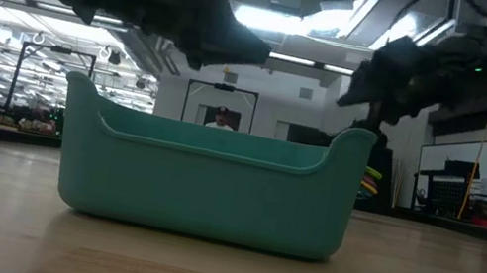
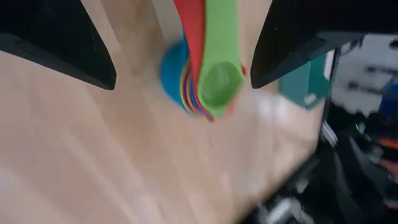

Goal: Nest measuring cups in basket
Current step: Put the nested measuring cups into the blue bin

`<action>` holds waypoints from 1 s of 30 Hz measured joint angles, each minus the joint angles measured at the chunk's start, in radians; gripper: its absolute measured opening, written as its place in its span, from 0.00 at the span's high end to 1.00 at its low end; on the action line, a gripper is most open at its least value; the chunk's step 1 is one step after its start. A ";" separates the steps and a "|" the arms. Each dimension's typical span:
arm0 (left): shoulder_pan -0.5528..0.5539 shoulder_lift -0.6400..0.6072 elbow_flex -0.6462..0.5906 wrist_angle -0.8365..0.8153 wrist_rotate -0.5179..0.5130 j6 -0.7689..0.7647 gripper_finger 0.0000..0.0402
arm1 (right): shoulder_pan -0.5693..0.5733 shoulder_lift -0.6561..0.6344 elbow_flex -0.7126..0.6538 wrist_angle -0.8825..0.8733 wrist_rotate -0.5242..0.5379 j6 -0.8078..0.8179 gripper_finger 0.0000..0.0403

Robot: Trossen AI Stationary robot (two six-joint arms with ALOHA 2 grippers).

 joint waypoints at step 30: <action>0.000 0.000 0.000 -0.037 0.000 -0.033 0.72 | -0.017 0.418 0.172 -0.298 -0.300 -0.256 0.06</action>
